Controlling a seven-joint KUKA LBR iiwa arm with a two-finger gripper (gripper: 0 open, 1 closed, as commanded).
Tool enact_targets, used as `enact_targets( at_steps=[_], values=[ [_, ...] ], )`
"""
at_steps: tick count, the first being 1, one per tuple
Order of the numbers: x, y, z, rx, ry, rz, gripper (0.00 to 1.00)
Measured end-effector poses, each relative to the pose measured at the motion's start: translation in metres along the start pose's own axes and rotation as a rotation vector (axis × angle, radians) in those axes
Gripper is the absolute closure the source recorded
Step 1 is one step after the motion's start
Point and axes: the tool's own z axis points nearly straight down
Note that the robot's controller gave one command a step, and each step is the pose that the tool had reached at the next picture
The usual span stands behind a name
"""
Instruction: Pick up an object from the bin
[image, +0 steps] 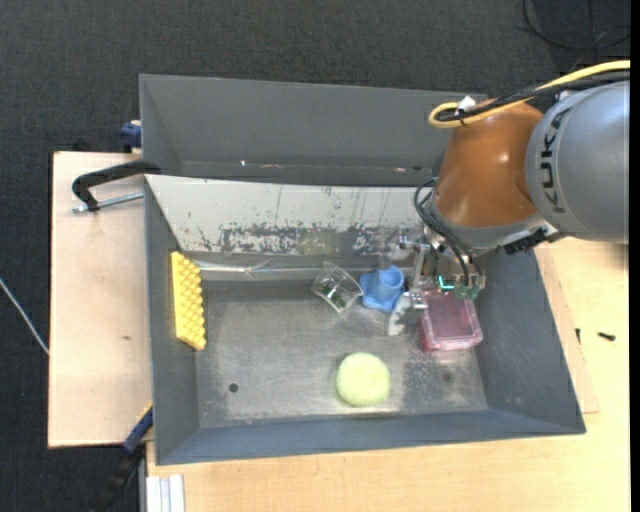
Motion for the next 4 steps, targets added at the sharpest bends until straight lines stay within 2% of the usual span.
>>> enact_targets(
  at_steps=[1,2,3,4],
  values=[
    [0.000,0.000,-0.002,0.000,-0.003,0.000,0.00],
    [-0.023,0.003,0.034,-0.006,-0.043,0.167,0.00],
    [-0.014,0.003,0.010,0.001,-0.003,0.038,0.00],
    [-0.016,-0.013,0.021,0.000,-0.001,0.161,0.00]
  ],
)
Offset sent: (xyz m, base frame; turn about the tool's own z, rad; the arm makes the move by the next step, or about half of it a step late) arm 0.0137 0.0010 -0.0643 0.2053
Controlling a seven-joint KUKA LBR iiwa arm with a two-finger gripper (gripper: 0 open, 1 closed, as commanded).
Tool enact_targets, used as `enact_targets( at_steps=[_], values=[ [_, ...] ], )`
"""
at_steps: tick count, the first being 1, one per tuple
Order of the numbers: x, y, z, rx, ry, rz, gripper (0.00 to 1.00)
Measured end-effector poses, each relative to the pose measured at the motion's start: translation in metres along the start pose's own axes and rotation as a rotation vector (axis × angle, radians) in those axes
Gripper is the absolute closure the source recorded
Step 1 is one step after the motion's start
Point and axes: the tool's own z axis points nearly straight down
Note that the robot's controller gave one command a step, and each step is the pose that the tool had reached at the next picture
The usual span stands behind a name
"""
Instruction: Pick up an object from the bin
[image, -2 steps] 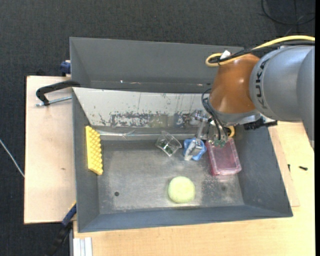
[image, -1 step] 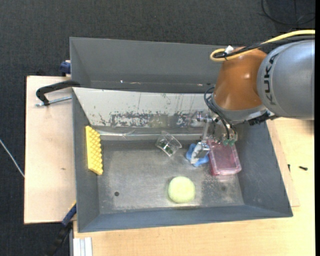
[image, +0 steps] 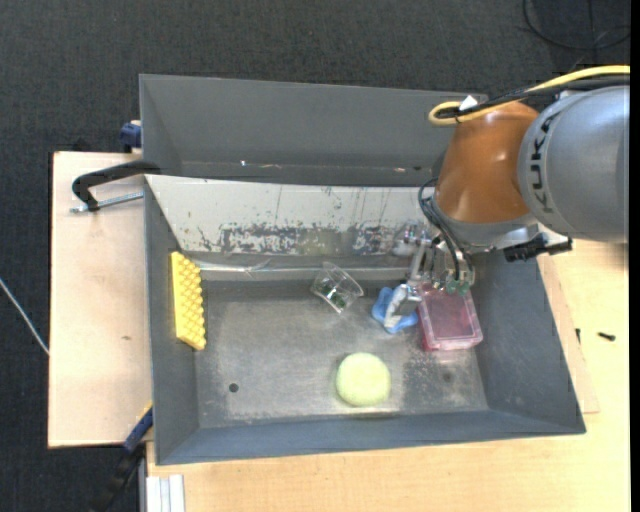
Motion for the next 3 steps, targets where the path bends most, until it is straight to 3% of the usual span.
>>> enact_targets(
  at_steps=[1,2,3],
  values=[
    [0.0058,-0.0030,0.0417,0.001,0.000,-0.041,0.00],
    [0.0046,-0.0023,0.0326,0.000,-0.001,-0.040,1.00],
    [0.0046,-0.0023,0.0327,0.000,-0.001,-0.040,1.00]
  ],
)
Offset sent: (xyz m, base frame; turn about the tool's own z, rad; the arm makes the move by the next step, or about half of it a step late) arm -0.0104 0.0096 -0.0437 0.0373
